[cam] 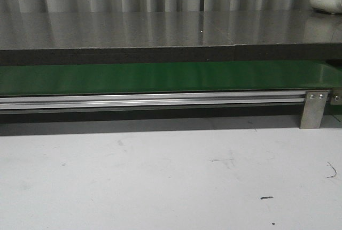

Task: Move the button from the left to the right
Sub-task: 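Lift the button with the right gripper over the green tray, then lower the button into the green tray and open the right gripper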

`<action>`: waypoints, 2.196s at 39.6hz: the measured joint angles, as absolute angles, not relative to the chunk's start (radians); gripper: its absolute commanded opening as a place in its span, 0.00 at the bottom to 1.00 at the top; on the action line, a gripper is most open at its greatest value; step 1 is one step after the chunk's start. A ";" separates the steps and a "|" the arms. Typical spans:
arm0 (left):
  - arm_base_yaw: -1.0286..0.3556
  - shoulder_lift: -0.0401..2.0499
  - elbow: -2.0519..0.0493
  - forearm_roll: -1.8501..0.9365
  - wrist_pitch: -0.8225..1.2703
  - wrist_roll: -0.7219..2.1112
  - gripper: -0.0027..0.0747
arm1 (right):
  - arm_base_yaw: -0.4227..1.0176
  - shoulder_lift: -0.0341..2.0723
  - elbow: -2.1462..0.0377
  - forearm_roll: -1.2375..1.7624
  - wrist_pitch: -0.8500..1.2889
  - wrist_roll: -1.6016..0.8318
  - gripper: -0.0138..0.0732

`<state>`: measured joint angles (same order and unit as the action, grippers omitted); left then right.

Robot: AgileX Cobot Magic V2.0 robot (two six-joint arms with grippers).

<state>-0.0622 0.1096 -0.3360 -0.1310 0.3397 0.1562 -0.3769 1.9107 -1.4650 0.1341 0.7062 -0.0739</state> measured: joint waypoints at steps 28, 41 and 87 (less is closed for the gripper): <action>-0.062 0.110 -0.336 -0.131 0.339 0.156 0.01 | -0.369 1.905 -1.552 0.114 0.724 -0.074 0.63; -0.062 0.110 -0.336 -0.131 0.339 0.156 0.01 | -0.113 1.678 -1.554 0.143 0.735 -0.074 0.16; -0.062 0.110 -0.336 -0.133 0.339 0.156 0.01 | 0.198 0.435 -0.414 0.147 0.265 -0.077 0.08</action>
<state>-0.0622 0.1096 -0.3360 -0.1326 0.3390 0.1562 0.1976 0.4345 -0.4142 0.1472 0.2646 -0.0771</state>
